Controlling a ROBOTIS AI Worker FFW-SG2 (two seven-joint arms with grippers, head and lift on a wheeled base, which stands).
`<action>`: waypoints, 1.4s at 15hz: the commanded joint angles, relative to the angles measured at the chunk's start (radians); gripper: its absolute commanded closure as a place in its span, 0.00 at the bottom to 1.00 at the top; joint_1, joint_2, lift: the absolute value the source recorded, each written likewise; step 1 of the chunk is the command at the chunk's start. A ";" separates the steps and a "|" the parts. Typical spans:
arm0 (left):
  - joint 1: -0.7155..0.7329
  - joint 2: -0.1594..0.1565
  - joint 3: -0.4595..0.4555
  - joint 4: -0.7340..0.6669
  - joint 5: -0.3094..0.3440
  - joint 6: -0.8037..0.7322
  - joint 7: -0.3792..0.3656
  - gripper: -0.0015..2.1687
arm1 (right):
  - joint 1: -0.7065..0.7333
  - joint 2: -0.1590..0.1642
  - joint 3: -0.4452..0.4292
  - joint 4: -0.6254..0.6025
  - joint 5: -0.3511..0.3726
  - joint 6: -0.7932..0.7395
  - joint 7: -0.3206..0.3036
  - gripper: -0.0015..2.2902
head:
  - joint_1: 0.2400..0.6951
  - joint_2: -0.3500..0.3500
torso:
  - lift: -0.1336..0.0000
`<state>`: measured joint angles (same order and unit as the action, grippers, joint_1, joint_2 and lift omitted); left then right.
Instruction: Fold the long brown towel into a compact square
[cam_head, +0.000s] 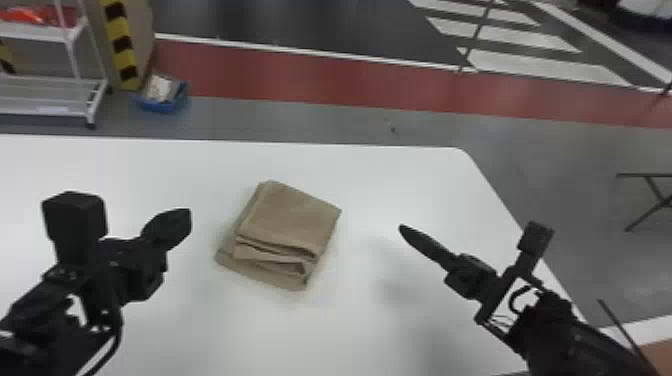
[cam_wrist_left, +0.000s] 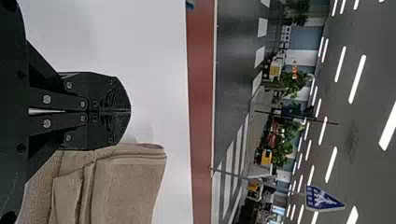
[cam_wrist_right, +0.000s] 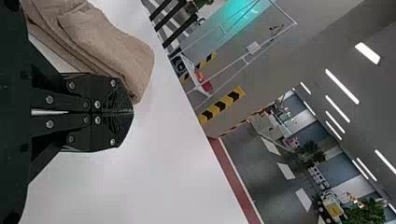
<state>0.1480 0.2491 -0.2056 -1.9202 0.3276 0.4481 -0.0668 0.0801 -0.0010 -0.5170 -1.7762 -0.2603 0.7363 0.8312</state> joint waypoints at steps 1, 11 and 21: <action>0.025 0.015 0.040 -0.019 0.005 -0.025 -0.001 0.80 | -0.040 0.002 0.086 0.044 0.056 -0.080 -0.053 0.89 | 1.00 0.22 | 0.07; 0.079 0.114 0.121 -0.059 0.084 -0.041 -0.018 0.80 | -0.187 0.002 0.226 0.307 0.167 -0.271 -0.172 0.89 | 1.00 0.41 | 0.07; 0.039 0.133 0.091 -0.045 0.096 -0.041 -0.028 0.80 | -0.344 0.002 0.328 0.589 0.179 -0.415 -0.253 0.89 | 1.00 0.48 | 0.07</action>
<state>0.1907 0.3810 -0.1140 -1.9689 0.4229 0.4074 -0.0936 -0.2359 0.0000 -0.1968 -1.2345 -0.0818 0.3518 0.5787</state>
